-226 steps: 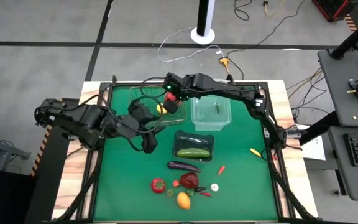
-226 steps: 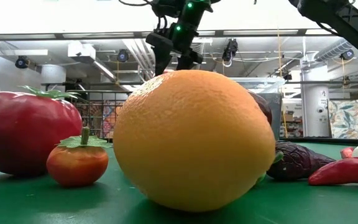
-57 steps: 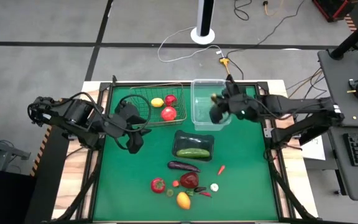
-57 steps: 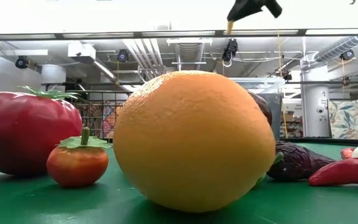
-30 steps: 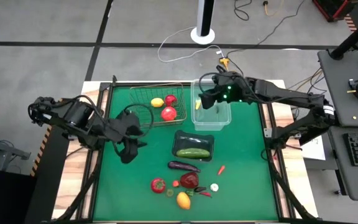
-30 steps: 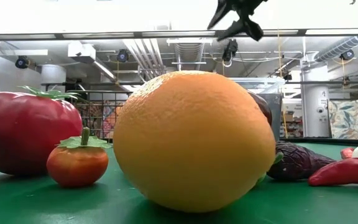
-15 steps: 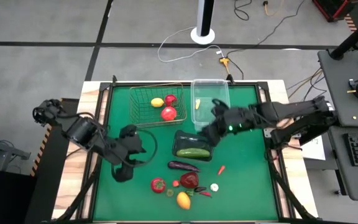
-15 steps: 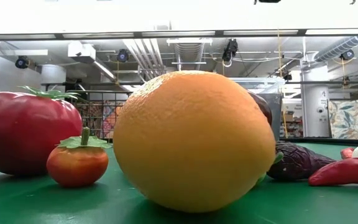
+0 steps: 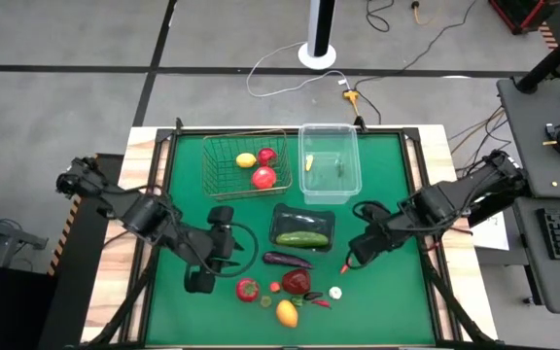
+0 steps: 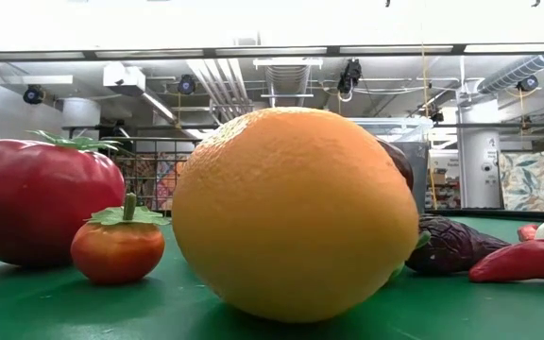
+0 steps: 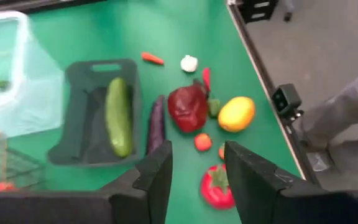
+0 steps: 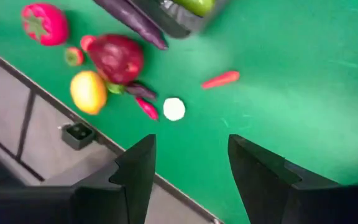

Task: Sort produce into baskets
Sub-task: Put the eggplant into the black bin

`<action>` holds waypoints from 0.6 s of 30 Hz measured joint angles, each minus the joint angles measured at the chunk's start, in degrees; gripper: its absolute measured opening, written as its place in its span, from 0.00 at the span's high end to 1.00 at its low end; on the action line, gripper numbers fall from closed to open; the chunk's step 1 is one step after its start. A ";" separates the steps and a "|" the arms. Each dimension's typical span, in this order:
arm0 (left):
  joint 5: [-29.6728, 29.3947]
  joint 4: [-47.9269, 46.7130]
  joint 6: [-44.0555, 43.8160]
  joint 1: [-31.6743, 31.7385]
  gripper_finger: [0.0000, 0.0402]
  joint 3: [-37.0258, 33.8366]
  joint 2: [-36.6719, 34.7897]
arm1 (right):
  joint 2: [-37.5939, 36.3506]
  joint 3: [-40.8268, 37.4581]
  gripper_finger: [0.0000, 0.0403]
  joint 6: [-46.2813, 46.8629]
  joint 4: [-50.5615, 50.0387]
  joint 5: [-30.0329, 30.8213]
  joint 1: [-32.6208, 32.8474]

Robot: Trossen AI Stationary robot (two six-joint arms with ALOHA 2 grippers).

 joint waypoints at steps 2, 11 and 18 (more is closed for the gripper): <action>2.37 4.56 0.07 1.18 0.71 -4.76 -0.40 | 0.00 0.01 0.52 -0.40 -0.22 0.91 0.21; 0.43 31.42 -3.50 2.59 0.81 -24.57 0.52 | 0.00 0.00 0.52 -2.40 0.61 12.36 0.13; -0.08 33.71 -6.41 4.37 0.81 -27.94 4.09 | 0.00 0.00 0.52 -2.39 0.64 16.58 0.13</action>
